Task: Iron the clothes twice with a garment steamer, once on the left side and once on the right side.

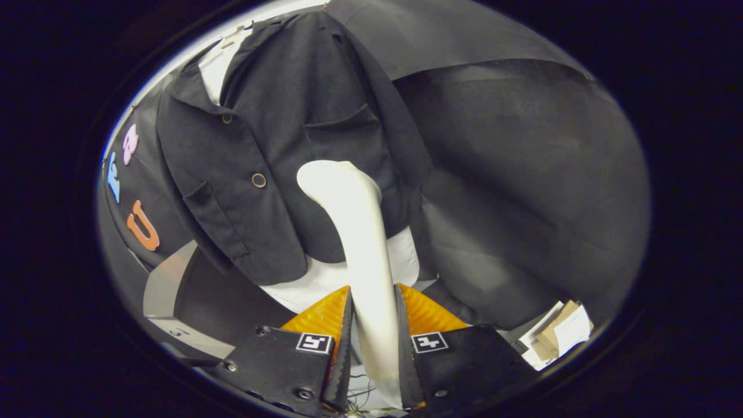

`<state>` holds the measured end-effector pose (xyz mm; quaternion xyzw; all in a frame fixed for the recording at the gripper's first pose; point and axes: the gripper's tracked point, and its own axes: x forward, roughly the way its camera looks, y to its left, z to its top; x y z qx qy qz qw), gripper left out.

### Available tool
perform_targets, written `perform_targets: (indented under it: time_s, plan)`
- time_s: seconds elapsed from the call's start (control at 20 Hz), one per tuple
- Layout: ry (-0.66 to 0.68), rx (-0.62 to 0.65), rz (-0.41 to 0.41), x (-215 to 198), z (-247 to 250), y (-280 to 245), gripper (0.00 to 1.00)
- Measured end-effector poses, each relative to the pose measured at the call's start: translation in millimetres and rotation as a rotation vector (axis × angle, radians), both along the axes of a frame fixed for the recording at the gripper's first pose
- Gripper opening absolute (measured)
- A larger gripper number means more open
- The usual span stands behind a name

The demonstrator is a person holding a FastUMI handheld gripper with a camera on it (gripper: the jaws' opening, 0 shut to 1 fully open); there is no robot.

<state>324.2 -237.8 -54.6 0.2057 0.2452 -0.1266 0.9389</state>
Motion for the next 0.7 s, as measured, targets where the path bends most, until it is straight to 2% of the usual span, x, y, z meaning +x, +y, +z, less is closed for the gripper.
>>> perform_targets:
  time_s: [0.45,0.7]
  plan:
    - [-0.01,0.0,0.001,-17,10,13,0.37]
    - [-0.058,-0.022,-0.018,-57,27,44,0.37]
